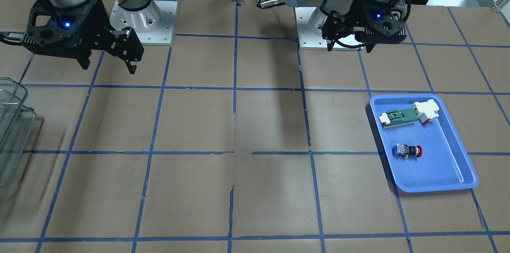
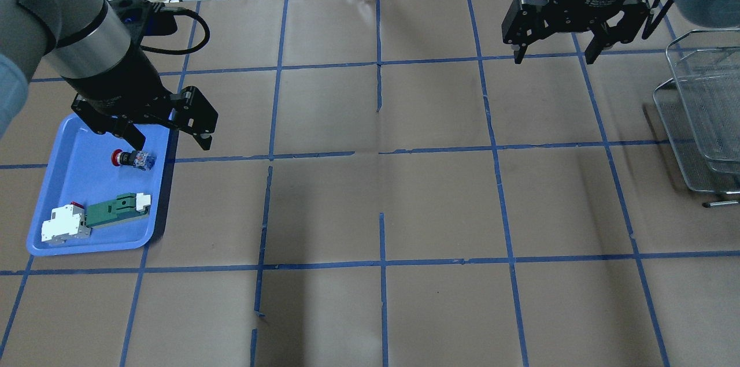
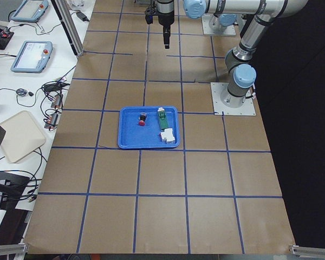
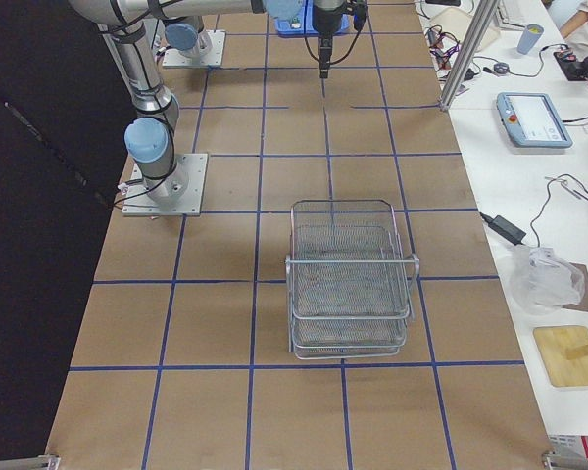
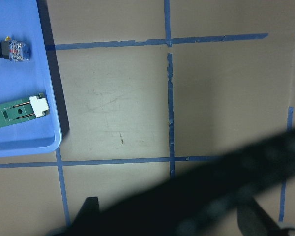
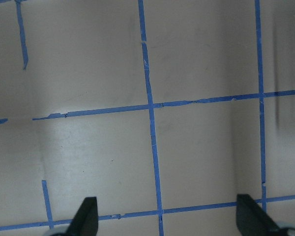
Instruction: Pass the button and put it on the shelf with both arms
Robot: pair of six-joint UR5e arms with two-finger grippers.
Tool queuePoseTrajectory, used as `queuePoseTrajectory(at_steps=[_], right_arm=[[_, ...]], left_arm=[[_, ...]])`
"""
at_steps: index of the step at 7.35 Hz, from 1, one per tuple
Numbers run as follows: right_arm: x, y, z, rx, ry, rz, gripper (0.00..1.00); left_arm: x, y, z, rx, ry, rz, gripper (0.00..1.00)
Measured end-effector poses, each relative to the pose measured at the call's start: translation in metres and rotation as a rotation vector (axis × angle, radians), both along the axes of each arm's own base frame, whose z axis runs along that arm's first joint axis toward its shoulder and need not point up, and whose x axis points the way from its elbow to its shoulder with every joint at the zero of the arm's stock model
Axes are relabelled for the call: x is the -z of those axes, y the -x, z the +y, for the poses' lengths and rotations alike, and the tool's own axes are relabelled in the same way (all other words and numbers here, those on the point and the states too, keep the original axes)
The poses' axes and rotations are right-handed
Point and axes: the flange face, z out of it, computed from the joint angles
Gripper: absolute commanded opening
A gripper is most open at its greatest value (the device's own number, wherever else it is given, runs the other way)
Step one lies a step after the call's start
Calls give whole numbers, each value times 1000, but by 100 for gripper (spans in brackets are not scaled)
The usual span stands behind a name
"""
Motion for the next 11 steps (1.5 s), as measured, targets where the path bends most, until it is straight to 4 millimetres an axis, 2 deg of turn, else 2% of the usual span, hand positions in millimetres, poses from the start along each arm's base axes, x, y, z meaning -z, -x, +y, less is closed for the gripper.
queuePoseTrajectory(at_steps=[11], right_arm=[[-1, -1, 2, -22, 4, -8, 100]], left_arm=[[5, -1, -5, -3, 22, -3, 100]])
